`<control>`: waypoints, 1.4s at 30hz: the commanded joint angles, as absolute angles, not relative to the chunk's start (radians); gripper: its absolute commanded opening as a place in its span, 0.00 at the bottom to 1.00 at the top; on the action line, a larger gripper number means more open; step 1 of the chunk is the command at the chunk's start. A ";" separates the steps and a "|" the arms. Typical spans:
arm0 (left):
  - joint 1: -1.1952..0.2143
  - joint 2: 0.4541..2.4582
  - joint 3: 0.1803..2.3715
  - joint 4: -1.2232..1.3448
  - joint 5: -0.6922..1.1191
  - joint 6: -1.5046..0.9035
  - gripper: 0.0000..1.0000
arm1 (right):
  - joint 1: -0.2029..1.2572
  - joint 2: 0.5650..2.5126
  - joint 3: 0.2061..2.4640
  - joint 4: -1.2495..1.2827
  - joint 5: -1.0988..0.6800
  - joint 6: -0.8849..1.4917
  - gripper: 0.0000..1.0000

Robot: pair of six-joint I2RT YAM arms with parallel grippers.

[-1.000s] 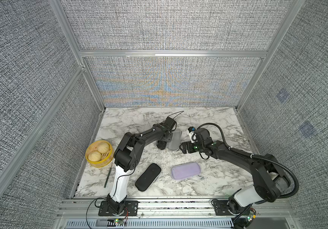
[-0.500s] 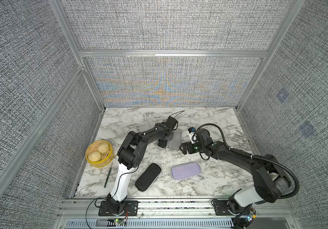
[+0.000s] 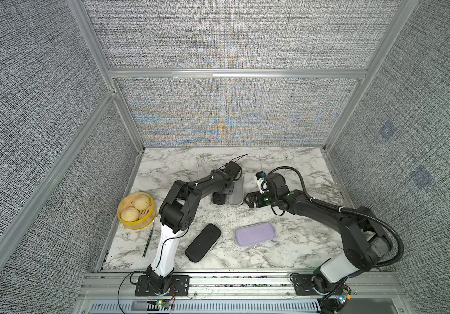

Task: Put umbrellas into zippered umbrella sleeves
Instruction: Place the umbrella in the umbrella sleeve, then close the umbrella sleeve at the center of the board.

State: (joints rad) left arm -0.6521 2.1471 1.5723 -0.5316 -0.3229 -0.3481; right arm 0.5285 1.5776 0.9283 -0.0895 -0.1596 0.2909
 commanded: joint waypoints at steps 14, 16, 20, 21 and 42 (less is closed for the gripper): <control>-0.583 1.971 1.364 -0.347 -0.224 -0.398 0.79 | 0.479 1.701 1.040 -0.078 -0.138 0.304 0.84; -0.561 1.920 1.280 -0.241 -0.152 -0.395 0.79 | 0.480 1.727 1.056 -0.077 -0.140 0.307 0.85; -0.529 1.863 1.174 -0.097 -0.057 -0.415 0.79 | 0.480 1.773 1.088 -0.083 -0.113 0.313 0.89; -0.528 1.858 1.166 -0.088 -0.043 -0.407 0.79 | 0.480 1.785 1.098 -0.084 -0.114 0.313 0.89; -0.463 1.679 0.962 0.025 0.069 -0.480 0.93 | 0.537 1.946 1.252 -0.022 -0.215 0.343 0.72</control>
State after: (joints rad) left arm -0.4808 1.6997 0.9993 -0.0219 0.0738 -0.4519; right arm 0.5236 1.9472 1.2392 -0.0559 -0.1909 0.3313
